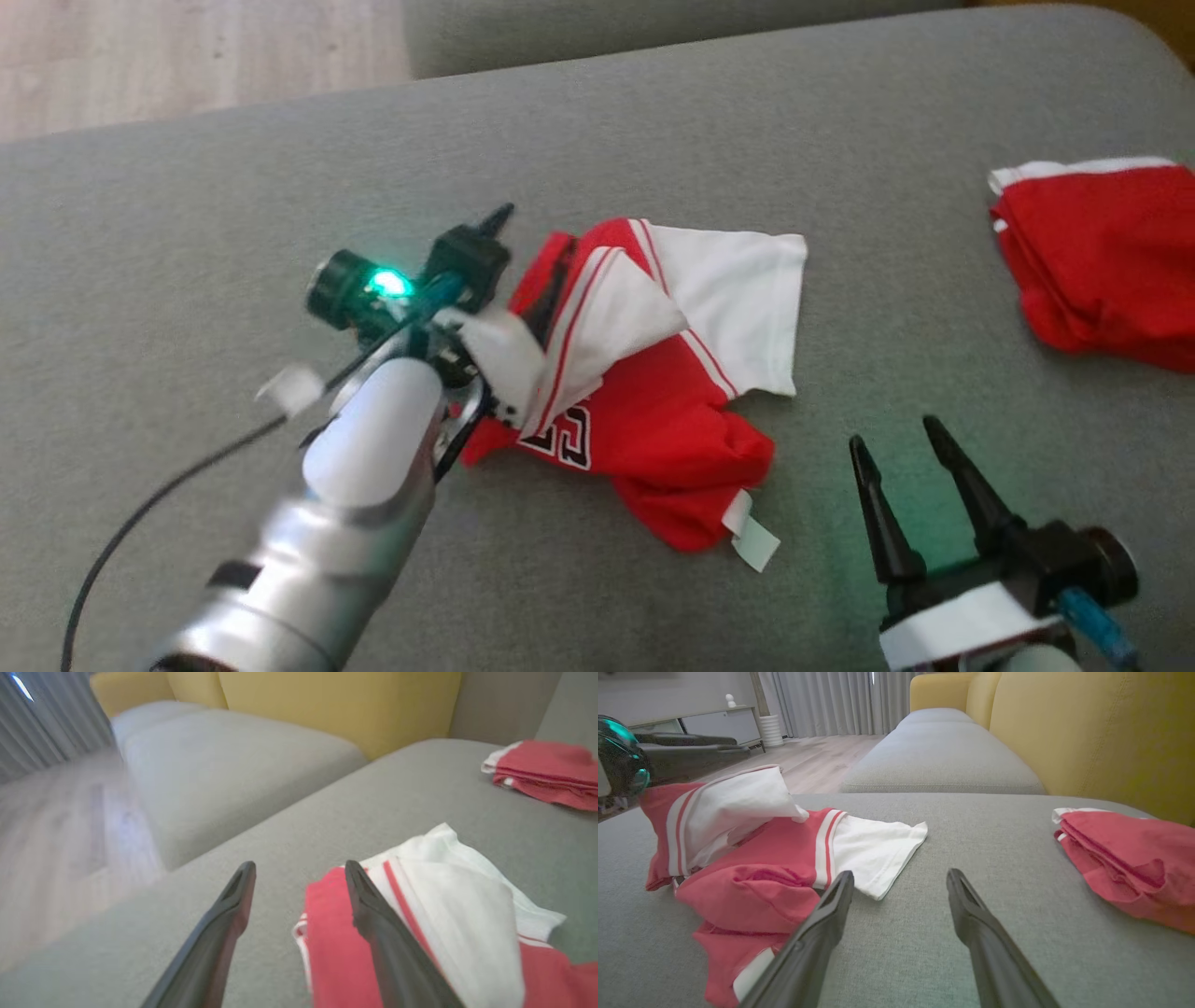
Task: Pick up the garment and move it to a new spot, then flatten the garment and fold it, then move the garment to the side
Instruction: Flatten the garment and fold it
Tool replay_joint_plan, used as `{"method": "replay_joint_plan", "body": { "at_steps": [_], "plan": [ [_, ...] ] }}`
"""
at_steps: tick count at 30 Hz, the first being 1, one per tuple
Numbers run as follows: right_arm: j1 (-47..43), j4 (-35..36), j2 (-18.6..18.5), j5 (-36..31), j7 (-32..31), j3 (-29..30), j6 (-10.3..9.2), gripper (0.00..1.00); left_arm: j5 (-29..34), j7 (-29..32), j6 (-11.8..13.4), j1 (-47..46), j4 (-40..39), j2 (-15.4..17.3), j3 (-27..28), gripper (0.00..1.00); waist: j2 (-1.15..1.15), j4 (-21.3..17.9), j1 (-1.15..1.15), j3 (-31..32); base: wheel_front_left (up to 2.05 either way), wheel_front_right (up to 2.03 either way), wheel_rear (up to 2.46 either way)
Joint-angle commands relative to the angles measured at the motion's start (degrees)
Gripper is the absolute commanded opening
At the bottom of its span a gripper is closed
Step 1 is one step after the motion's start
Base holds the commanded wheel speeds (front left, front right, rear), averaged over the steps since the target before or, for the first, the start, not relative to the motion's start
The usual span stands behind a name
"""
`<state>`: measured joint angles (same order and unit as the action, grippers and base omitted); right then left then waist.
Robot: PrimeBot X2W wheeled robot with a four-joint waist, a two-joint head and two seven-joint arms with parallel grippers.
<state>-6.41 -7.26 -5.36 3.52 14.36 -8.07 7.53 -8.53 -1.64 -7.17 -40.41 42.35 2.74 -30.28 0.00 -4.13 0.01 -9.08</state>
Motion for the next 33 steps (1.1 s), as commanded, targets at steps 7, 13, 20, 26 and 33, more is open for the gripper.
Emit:
{"method": "replay_joint_plan", "body": {
  "at_steps": [7,13,20,26,33],
  "plan": [
    [4.71,1.30,-1.19,0.33,0.63,-2.31,-0.04,1.00,-26.32,15.70,-0.30,-10.72,-3.61,9.10,-16.74,1.00,0.00,-3.50,-0.01,-2.67,0.00,0.00,0.00],
    [6.77,0.68,-0.16,1.03,0.63,-3.43,-0.04,1.00,-39.30,24.96,-0.31,-16.60,-7.41,19.64,-28.56,1.00,0.00,-6.02,-0.01,-4.78,0.00,0.00,0.00],
    [7.96,0.27,0.27,1.12,0.63,-3.62,-0.04,1.00,-54.78,32.21,-0.31,-15.94,-10.85,20.97,-30.65,1.00,0.00,-8.06,-0.01,-5.16,0.00,0.00,0.00],
    [7.61,0.13,0.52,1.07,0.63,-3.37,-0.04,1.00,-61.44,38.20,-0.31,-15.88,-13.53,22.45,-32.76,1.00,0.00,-9.40,-0.01,-4.34,0.00,0.00,0.00],
    [7.09,-0.07,1.07,1.19,0.63,-3.38,-0.04,1.00,-61.72,31.19,-0.31,-16.64,-19.41,23.52,-34.72,0.00,0.00,-11.00,-0.01,-3.29,0.00,0.00,0.00]
  ]
}}
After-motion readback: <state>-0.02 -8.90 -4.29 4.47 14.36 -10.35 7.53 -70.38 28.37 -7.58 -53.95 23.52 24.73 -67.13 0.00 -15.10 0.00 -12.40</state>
